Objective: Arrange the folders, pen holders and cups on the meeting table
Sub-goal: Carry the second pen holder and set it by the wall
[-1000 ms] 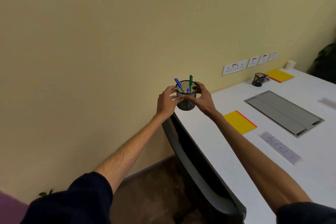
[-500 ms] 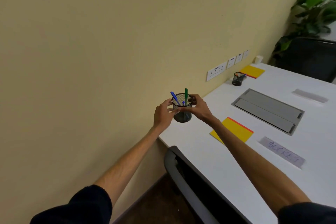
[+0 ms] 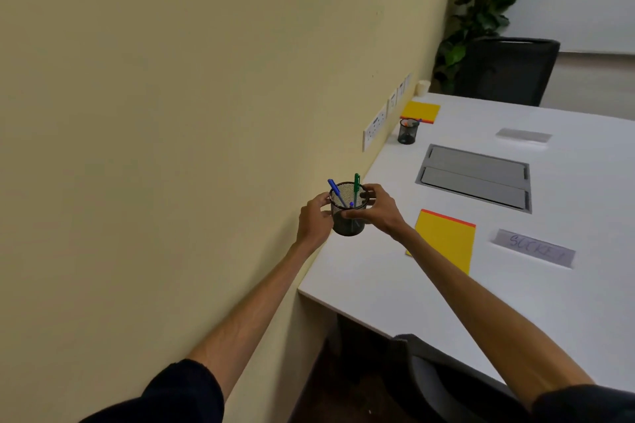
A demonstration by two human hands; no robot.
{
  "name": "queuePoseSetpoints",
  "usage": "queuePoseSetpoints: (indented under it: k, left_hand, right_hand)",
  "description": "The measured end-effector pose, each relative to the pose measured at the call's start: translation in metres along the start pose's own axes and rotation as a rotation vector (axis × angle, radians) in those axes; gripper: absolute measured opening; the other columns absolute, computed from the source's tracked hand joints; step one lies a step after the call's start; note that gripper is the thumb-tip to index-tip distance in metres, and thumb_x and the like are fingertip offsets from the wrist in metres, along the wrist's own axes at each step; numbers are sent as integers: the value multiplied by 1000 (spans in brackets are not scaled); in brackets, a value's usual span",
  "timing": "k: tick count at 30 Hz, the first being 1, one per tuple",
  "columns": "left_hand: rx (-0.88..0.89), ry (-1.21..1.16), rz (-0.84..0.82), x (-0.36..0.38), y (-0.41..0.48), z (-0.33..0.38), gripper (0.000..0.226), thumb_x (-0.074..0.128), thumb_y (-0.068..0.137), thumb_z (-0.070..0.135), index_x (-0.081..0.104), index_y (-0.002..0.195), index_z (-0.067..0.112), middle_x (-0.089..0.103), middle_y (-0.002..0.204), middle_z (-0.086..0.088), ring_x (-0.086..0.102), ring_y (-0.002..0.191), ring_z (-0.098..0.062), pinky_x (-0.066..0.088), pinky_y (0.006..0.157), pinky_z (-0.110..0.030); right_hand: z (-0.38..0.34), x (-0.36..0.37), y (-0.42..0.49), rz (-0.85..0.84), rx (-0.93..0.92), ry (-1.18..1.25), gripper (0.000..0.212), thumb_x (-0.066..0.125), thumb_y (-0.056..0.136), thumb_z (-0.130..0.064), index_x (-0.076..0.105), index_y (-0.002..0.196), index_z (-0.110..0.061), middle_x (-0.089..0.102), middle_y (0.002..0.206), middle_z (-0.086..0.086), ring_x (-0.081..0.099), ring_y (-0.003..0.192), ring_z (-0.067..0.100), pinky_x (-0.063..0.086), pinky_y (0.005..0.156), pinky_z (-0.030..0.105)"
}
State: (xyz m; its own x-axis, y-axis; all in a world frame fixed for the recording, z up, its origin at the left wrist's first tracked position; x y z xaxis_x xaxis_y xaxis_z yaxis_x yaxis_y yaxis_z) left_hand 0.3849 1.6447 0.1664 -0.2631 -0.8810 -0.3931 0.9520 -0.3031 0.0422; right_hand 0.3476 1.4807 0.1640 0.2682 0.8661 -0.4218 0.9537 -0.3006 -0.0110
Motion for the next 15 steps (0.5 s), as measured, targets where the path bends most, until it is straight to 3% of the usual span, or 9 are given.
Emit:
queuePoseSetpoints:
  k: [4, 7, 8, 11, 15]
  left_hand:
    - [-23, -19, -69, 12, 34, -10, 61, 48, 78, -16, 55, 133, 8, 60, 134, -10, 64, 115, -27, 57, 91, -46]
    - [9, -19, -139, 26, 61, -8, 61, 47, 78, -15, 57, 132, 10, 63, 129, -4, 64, 109, -19, 52, 81, -17]
    - [21, -14, -164, 31, 71, -8, 58, 48, 79, -13, 57, 131, 10, 64, 126, -2, 64, 109, -19, 50, 80, -15]
    - [10, -20, -226, 51, 105, -10, 55, 53, 83, -8, 54, 134, 12, 62, 132, -4, 64, 112, -24, 53, 87, -26]
    - [-54, -27, -228, 82, 159, -20, 54, 50, 81, -8, 56, 132, 10, 61, 133, -4, 62, 99, -9, 45, 71, -5]
  right_hand:
    - [12, 2, 22, 77, 26, -21, 85, 90, 66, -25, 44, 135, -9, 57, 133, 11, 54, 115, 20, 46, 93, 27]
    - [22, -2, 45, 152, 24, -29, 83, 89, 66, -20, 44, 135, -9, 55, 134, 10, 51, 119, 20, 42, 92, 22]
    - [26, -4, 54, 178, 21, -27, 84, 89, 66, -19, 44, 136, -9, 54, 134, 10, 51, 120, 21, 41, 92, 21]
    - [41, -12, 83, 240, 31, -3, 87, 89, 65, -17, 44, 139, -8, 52, 135, 11, 50, 123, 23, 41, 94, 22]
    - [68, -24, 128, 289, 63, 9, 88, 90, 65, -17, 44, 139, -8, 52, 135, 12, 51, 123, 24, 43, 97, 24]
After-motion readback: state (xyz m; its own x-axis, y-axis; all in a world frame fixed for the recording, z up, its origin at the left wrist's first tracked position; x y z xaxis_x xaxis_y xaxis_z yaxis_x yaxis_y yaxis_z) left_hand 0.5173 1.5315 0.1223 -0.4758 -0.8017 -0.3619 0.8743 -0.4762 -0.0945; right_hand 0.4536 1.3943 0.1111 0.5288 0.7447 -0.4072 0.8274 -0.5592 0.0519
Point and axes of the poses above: each hand's wrist, its own y-axis towards the middle knuckle, its own x-axis out of the palm, z = x × y, the point moved 3 cm from there along y, towards the middle knuckle
